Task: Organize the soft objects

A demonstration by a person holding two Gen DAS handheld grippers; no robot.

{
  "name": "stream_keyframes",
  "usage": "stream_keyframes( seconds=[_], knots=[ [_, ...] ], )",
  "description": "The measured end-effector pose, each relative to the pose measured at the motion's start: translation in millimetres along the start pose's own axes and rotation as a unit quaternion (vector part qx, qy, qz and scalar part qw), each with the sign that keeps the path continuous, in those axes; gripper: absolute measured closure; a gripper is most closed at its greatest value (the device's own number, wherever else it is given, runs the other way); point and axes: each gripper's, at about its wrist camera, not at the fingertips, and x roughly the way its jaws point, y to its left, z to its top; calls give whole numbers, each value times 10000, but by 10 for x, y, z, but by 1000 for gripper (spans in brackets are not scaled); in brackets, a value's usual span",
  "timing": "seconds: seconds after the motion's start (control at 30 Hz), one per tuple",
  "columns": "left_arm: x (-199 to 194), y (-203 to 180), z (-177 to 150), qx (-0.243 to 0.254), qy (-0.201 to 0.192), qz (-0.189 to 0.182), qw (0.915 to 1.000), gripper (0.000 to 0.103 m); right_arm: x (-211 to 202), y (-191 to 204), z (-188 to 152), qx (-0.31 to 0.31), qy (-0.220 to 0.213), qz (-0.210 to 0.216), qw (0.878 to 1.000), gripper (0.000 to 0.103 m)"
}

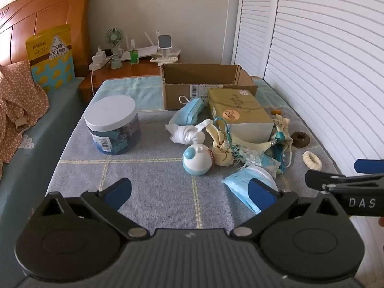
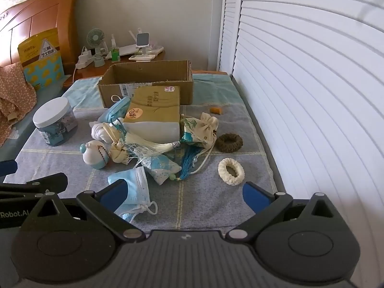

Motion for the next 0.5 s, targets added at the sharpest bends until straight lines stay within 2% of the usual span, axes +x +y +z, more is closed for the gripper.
stream_keyframes(
  seconds=[0.5],
  knots=[
    [-13,3,2,3,-3,-19,10000,1,11,-7,-1,-1,-12,-5,10000,0]
  ],
)
